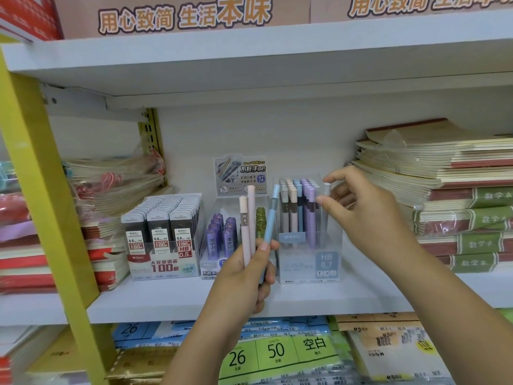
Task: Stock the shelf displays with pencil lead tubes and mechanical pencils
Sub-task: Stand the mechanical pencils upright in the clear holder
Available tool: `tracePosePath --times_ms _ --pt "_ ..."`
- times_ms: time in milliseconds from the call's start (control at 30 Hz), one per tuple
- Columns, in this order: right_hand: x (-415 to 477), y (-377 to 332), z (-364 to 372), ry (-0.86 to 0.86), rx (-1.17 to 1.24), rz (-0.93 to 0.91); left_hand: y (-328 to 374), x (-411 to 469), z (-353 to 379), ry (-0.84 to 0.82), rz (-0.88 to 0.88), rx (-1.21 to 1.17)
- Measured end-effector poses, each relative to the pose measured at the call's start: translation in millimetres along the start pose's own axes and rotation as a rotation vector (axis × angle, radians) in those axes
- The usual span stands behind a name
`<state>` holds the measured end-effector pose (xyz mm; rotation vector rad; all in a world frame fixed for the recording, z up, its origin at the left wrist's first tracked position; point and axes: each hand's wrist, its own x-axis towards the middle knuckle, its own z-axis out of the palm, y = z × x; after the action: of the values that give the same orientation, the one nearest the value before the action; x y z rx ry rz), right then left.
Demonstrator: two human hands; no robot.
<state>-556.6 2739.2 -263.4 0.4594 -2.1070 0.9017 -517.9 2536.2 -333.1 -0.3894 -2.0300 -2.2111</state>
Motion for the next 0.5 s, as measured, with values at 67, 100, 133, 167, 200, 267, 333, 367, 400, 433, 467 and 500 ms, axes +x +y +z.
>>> tracePosePath --times_ms 67,100,133,167,200,267,333,367,400,433,467,500 --pt "-0.1 4.1 4.7 -0.052 -0.089 0.006 0.3 -0.1 0.0 -0.003 0.003 -0.007" --pt "-0.2 5.5 6.9 -0.077 -0.136 0.017 0.7 -0.2 -0.3 -0.007 0.004 -0.012" --pt "-0.1 5.9 8.3 -0.09 -0.164 0.033 1.2 -0.3 -0.7 -0.014 0.007 -0.017" --pt "-0.1 4.9 8.7 -0.085 -0.173 0.044 1.4 -0.6 -1.1 -0.021 0.01 -0.02" --pt "-0.3 2.3 8.4 -0.055 -0.167 0.037 1.7 -1.0 -1.4 -0.03 0.013 -0.021" --pt "-1.0 -8.4 6.6 0.044 -0.111 -0.013 3.4 -1.4 -1.8 -0.057 0.023 -0.027" --pt "-2.9 -23.2 6.0 0.072 0.078 -0.015 4.8 -1.7 -0.8 -0.098 0.035 -0.027" --pt "-4.5 -31.1 6.7 0.038 0.224 0.016 5.4 -1.9 0.2 -0.12 0.039 -0.027" --pt "-6.1 -38.4 8.1 -0.018 0.368 0.055 6.0 -2.0 1.4 -0.14 0.04 -0.028" --pt "-7.6 -44.5 9.9 -0.075 0.487 0.093 6.1 -2.2 2.7 -0.158 0.039 -0.028" --pt "-8.8 -48.2 11.8 -0.117 0.568 0.116 6.1 -2.5 3.8 -0.17 0.038 -0.03" --pt "-9.1 -50.2 12.8 -0.131 0.613 0.128 6.0 -2.8 4.6 -0.174 0.038 -0.034"
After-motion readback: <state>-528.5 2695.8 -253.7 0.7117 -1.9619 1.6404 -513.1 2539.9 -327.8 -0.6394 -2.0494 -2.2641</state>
